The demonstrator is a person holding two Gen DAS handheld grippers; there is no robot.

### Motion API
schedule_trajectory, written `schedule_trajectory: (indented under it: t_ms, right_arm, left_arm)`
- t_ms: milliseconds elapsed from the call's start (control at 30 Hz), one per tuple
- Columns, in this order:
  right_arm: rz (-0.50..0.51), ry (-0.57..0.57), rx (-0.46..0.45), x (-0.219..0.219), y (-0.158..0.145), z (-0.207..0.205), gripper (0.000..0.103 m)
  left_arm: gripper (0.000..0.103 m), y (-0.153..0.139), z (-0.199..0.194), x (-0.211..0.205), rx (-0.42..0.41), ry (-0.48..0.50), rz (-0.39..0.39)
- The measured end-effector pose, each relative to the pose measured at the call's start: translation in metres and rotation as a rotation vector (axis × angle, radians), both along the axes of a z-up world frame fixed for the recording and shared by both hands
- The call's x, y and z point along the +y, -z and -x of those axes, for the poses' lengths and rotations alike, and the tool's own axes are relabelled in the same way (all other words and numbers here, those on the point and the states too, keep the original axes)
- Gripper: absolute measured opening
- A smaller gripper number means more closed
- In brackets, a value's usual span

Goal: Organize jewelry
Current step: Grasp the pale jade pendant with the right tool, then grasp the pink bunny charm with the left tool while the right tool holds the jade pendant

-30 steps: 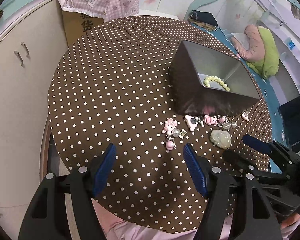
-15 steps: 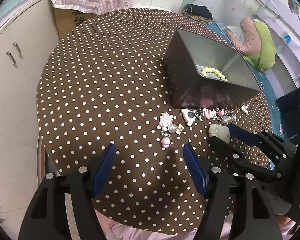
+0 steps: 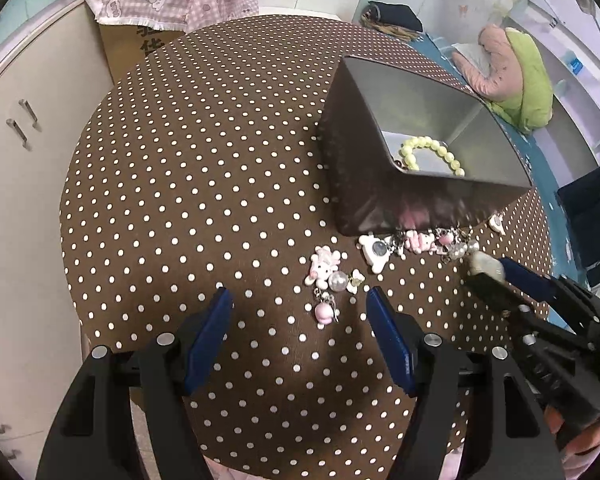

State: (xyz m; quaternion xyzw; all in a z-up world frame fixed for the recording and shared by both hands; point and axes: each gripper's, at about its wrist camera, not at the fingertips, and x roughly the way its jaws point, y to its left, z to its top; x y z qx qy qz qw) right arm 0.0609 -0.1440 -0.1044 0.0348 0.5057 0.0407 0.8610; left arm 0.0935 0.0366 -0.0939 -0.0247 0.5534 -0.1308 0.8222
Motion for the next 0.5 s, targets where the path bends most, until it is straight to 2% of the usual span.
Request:
schedule_trajectory:
  t_ms: [167,300,500]
  right_arm:
    - [-0.004,0.088,-0.002,-0.032,-0.001,0.003,0.040]
    - [-0.024,0.135,-0.008,-0.051,-0.002,0.005,0.040]
    - [-0.034,0.145,-0.004,-0.062,0.000,0.006,0.040]
  left_arm:
    - [0.067,-0.008,-0.013,0.005,-0.027,-0.023,0.000]
    - [0.065,0.001,-0.028,0.004,0.004,-0.040,-0.031]
    - [0.066,0.001,-0.022,-0.013,-0.026,0.042,-0.078]
